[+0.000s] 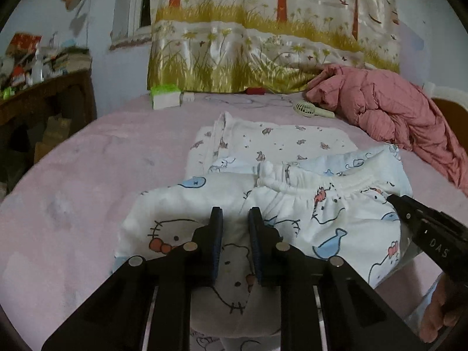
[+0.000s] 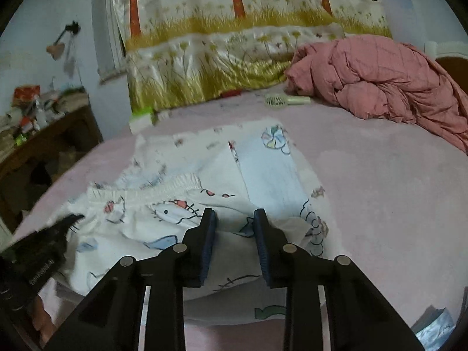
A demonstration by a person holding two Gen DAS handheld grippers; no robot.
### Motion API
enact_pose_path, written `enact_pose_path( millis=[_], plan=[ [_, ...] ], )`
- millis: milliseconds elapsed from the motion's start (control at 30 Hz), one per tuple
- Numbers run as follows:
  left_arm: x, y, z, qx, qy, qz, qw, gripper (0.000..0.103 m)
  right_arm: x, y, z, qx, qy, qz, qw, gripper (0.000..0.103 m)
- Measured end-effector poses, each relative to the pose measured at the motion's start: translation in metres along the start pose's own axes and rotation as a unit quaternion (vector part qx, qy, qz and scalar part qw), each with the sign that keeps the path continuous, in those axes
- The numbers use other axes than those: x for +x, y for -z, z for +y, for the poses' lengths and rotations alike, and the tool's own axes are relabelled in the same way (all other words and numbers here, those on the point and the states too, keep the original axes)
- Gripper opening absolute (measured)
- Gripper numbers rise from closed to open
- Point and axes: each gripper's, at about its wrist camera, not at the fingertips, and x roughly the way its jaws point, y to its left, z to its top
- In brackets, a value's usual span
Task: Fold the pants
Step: 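Lower the white pants onto the folded white garment stack with both grippers, then open both grippers to release the pants on the stack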
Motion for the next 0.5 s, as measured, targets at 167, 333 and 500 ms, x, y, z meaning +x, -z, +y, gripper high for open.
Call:
enact_pose_path(
  millis=[167, 333, 500],
  plan=[
    [0.0023, 0.0032, -0.0043, 0.015, -0.017, -0.001, 0.9997, 0.018, 0.0008, 0.0032, 0.0035, -0.02, 0.014, 0.0, 1.0, 0.029],
    [0.0017, 0.0021, -0.0036, 0.012, -0.015, -0.001, 0.9998, 0.018, -0.0003, 0.0023, 0.0028, -0.018, 0.011, 0.0, 1.0, 0.029],
    [0.0003, 0.0007, -0.0027, 0.011, -0.015, -0.003, 0.9998, 0.019, 0.0004, 0.0006, 0.0, -0.01, 0.002, 0.002, 1.0, 0.029]
  ],
)
